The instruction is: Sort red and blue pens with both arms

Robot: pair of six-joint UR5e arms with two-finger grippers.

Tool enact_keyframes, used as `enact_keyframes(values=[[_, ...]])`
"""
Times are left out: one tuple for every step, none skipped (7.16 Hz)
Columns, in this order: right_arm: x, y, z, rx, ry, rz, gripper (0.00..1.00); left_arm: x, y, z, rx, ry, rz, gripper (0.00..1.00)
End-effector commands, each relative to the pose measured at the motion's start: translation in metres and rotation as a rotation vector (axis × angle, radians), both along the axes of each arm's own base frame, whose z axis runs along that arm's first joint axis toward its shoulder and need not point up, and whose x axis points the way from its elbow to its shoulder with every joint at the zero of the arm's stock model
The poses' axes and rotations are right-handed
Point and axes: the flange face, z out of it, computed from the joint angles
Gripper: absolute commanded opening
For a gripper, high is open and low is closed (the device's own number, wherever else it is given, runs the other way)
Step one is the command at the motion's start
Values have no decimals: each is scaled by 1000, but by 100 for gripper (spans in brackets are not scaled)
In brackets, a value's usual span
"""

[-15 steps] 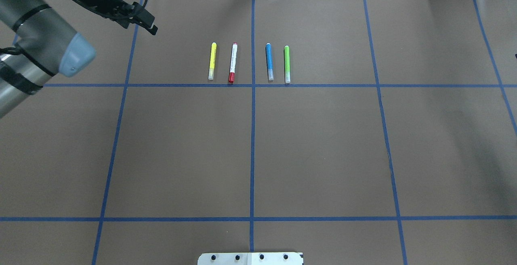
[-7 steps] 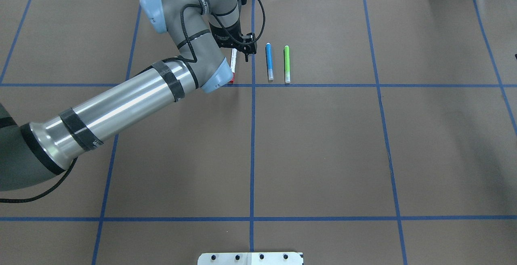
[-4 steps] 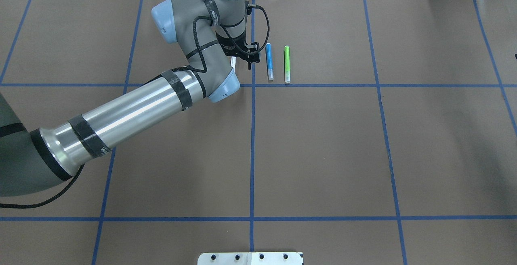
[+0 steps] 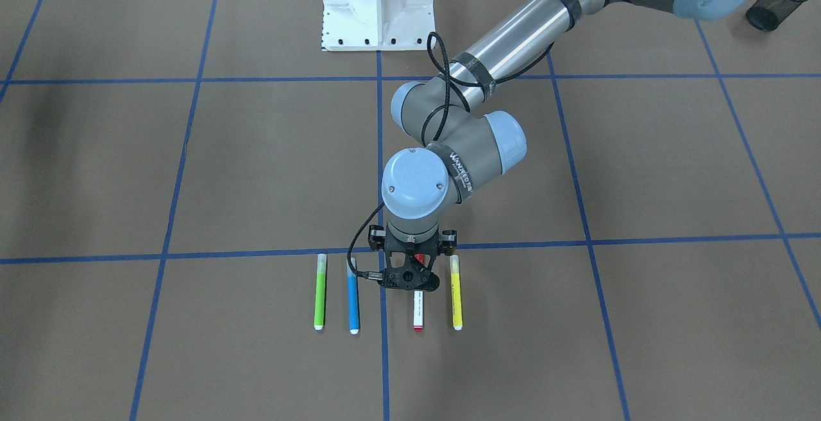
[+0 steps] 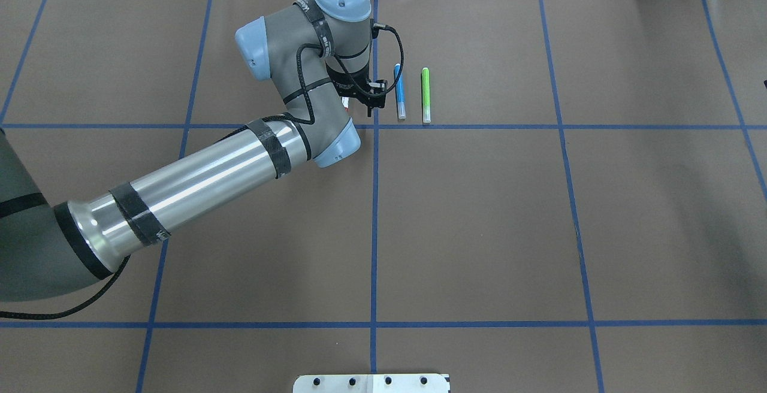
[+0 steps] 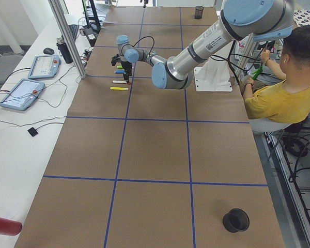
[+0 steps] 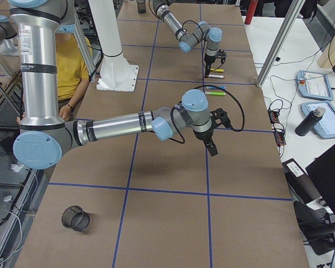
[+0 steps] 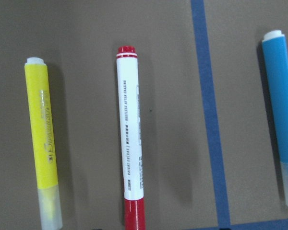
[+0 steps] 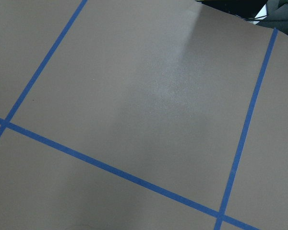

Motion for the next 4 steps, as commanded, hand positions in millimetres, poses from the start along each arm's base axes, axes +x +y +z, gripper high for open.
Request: enact_keyframes(values=[[0, 0, 0, 1, 0, 0, 100, -1, 0, 12, 12, 9, 1, 82], [0, 0, 0, 1, 0, 0, 100, 0, 1, 11, 12, 11, 2, 77], [0, 0, 0, 1, 0, 0, 100, 0, 1, 11, 12, 11, 2, 72], [0, 0, -1, 2, 0, 0, 100, 1, 2, 14, 10, 8, 3, 67]])
